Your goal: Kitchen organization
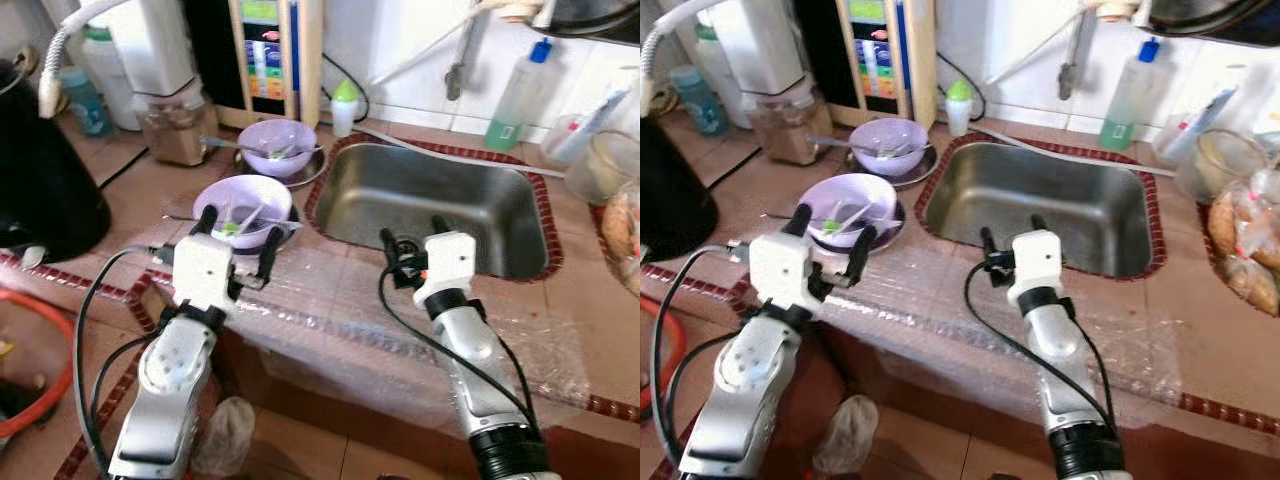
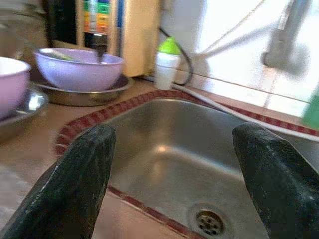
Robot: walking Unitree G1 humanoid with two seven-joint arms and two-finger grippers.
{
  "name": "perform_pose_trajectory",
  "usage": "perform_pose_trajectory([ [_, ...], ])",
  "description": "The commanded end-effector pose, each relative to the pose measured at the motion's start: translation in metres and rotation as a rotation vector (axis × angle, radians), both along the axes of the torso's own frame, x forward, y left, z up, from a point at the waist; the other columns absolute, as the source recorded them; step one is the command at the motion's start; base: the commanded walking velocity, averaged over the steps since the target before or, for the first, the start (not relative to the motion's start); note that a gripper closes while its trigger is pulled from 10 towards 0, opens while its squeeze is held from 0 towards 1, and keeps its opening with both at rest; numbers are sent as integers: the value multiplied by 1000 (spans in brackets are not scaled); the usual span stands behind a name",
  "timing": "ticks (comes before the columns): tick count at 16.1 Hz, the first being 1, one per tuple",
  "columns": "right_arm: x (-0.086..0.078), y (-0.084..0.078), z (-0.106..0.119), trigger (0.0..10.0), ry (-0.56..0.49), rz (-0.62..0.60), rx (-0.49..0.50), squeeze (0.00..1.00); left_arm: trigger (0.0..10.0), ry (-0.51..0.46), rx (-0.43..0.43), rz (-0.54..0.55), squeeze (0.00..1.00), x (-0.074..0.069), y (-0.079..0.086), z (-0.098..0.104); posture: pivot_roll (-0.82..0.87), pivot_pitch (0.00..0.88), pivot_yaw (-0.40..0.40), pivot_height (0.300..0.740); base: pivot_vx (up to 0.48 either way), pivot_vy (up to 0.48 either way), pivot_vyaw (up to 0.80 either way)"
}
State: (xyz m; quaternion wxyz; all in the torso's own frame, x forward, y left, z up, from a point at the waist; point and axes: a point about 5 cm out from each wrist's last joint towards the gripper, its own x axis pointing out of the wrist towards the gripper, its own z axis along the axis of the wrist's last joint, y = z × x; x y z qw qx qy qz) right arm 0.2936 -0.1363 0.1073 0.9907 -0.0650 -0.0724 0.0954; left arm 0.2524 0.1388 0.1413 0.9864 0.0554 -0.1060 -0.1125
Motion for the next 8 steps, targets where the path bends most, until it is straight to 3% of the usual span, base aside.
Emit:
perform_pose_trajectory([
  [1, 1, 0, 1, 10000, -1, 6, 1, 0, 10000, -14, -3, 25, 0, -1, 4, 1, 42, 0, -11, 740, 0, 0, 0],
  [5, 0, -1, 1, 10000, 5, 16, -4, 0, 10000, 33, -8, 36, 0, -1, 4, -14, 37, 0, -19, 740, 0, 0, 0],
  [8, -4, 1, -2, 10000, 32, 60, 12, 0, 10000, 55, -18, -25, 0, 2, -7, -22, 23, 0, -17, 740, 0, 0, 0],
])
